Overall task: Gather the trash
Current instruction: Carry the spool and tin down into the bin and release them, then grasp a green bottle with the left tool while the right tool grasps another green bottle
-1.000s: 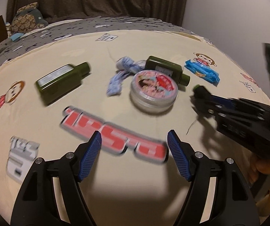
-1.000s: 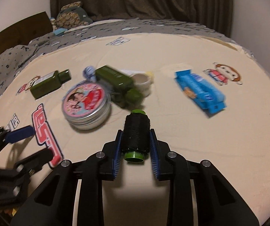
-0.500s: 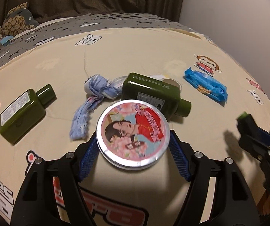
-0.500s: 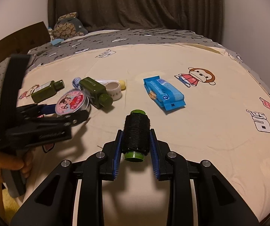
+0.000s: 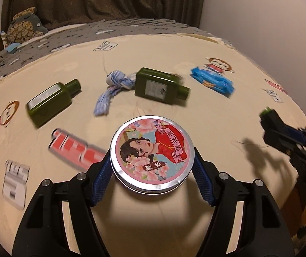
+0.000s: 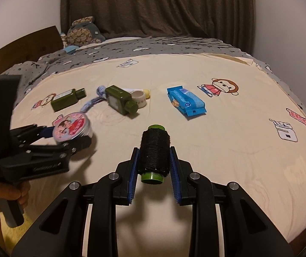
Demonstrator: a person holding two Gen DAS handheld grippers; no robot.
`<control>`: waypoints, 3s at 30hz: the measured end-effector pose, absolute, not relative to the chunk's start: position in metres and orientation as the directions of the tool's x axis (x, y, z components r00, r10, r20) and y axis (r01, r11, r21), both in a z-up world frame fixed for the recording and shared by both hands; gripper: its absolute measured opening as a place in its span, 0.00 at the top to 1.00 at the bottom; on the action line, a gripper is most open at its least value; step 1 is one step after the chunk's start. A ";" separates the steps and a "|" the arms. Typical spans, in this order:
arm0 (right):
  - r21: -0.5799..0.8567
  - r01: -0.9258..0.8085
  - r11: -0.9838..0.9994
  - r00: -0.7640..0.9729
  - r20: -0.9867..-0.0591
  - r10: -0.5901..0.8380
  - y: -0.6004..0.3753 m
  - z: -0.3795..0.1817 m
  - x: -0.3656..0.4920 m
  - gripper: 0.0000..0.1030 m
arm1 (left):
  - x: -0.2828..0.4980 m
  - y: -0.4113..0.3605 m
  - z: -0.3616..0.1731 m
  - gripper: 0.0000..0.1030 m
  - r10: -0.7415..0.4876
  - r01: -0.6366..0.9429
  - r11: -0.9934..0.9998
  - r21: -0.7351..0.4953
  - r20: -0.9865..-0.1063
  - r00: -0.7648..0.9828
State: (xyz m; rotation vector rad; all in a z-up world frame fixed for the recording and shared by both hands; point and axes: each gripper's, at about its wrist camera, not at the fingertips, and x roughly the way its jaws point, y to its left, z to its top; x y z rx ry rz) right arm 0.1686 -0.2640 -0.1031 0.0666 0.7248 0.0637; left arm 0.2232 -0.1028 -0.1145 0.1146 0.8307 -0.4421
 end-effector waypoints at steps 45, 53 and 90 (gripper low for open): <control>0.175 -0.116 0.978 0.392 -0.896 0.207 -0.212 -0.264 0.022 0.72 | 0.014 -0.077 -0.277 0.36 -0.341 0.492 0.845 -0.211 -0.920 0.191; 0.190 -0.094 0.977 0.334 -0.919 0.210 -0.212 -0.277 0.023 0.70 | 0.017 -0.084 -0.293 0.36 -0.316 0.499 0.839 -0.217 -0.941 0.122; 0.093 -0.099 0.991 0.685 -0.716 0.136 -0.227 -0.119 0.147 0.21 | 0.137 0.010 -0.121 0.20 -0.248 0.299 0.952 -0.061 -0.728 0.639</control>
